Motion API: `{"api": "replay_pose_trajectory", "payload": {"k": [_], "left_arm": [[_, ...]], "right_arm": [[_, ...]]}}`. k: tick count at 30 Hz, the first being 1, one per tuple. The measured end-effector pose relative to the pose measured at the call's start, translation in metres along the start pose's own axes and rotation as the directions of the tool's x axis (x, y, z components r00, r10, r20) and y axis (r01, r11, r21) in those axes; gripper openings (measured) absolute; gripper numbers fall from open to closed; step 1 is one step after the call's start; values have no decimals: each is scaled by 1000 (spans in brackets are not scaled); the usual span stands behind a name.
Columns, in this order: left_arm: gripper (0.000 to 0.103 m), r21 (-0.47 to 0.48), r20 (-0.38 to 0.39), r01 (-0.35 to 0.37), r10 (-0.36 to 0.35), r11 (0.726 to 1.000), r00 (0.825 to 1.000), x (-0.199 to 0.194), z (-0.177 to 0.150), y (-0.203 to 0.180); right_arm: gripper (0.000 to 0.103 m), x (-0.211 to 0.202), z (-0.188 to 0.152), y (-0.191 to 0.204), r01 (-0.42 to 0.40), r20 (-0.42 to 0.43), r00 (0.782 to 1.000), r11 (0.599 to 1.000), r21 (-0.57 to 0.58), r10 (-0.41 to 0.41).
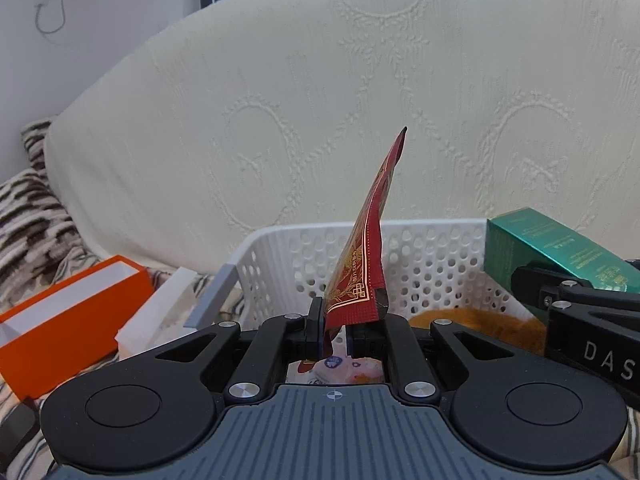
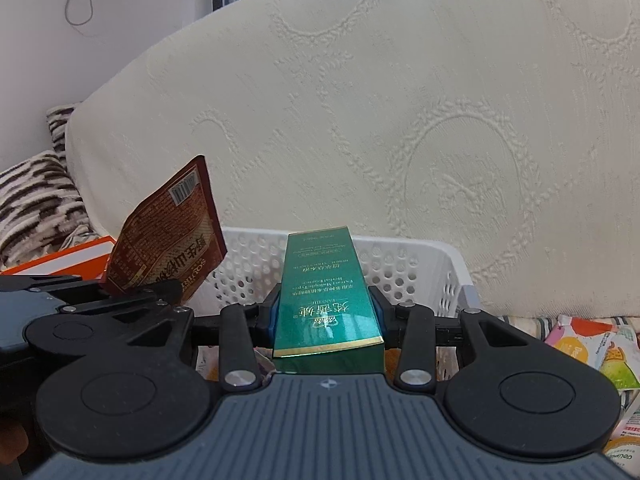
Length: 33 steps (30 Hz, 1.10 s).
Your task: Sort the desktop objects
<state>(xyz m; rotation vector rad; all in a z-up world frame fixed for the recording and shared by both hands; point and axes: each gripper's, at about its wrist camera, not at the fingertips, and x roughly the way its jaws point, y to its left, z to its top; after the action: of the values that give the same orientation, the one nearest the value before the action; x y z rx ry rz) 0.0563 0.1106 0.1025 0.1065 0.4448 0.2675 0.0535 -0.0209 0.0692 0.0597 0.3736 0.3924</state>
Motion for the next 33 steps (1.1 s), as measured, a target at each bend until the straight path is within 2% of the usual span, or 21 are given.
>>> {"api": "replay_pose_trajectory", "payload": {"k": [13, 14, 15, 16, 17, 18, 20, 25, 28, 30, 33], "left_arm": [[5, -11, -23, -1, 0, 1000, 1000, 11, -5, 0], [7, -11, -22, -3, 3, 1000, 1000, 11, -5, 0], [17, -12, -25, -8, 8, 1000, 1000, 12, -5, 0], [20, -15, -25, -11, 11, 1000, 1000, 12, -5, 0], [33, -20, -20, -15, 15, 1000, 1000, 12, -6, 1], [42, -24, -17, -20, 19, 1000, 1000, 12, -6, 1], [56, -26, -5, -28, 28, 999, 1000, 11, -5, 0], [57, -22, 4, -27, 27, 999, 1000, 6, -4, -2], [64, -29, 4, -29, 29, 999, 1000, 4, -4, -2], [72, -51, 7, -37, 38, 998, 999, 3, -3, 0], [75, -55, 10, -36, 36, 998, 999, 1, -2, 0]], "right_arm": [[47, 6, -6, -1, 42, -26, 999, 999, 6, -42], [54, 4, -4, -1, 54, -12, 998, 999, 6, -54], [62, 2, -2, -1, 66, 5, 998, 998, 3, -66], [75, -1, 0, 0, 76, 23, 997, 997, -1, -76], [76, -3, 2, 1, 81, 39, 996, 997, -8, -80], [75, -4, 3, 1, 84, 46, 995, 996, -15, -84], [75, -6, 4, 0, 80, 46, 996, 997, -11, -80], [75, -7, 1, -3, 87, 42, 995, 996, 0, -87], [75, -10, 0, -5, 88, 41, 995, 996, 5, -88], [75, -13, -1, -7, 90, 41, 995, 996, 7, -91], [75, -15, -2, -9, 96, 42, 994, 995, 9, -96]]}}
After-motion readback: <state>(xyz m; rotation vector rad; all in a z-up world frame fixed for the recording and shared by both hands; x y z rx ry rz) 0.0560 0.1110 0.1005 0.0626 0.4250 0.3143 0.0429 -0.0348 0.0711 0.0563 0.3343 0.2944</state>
